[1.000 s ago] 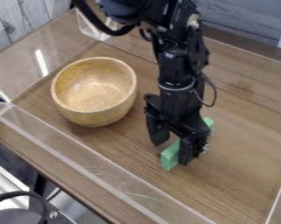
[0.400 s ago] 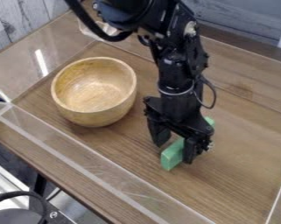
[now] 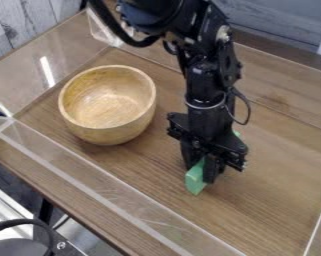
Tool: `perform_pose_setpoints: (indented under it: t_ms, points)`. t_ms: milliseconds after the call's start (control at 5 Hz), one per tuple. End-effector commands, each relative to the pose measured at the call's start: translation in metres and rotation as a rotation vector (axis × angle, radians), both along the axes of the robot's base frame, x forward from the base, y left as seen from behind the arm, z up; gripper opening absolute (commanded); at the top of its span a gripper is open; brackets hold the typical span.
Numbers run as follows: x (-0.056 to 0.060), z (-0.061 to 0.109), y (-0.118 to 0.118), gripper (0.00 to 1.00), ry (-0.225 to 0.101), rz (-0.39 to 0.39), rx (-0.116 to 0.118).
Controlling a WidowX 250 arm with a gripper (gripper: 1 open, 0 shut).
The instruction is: Put the green block in the brown bowl
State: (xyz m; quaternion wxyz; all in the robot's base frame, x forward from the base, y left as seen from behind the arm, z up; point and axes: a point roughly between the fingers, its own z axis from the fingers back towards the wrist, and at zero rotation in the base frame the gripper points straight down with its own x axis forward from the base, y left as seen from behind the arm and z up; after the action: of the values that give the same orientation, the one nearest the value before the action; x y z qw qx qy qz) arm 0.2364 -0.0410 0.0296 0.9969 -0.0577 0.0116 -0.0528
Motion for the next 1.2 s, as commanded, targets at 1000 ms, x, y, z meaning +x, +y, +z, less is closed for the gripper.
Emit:
perform_pose_setpoints:
  t_ms: [1000]
  points:
    - [0.036, 0.077, 0.058, 0.00, -0.205, 0.321, -0.003]
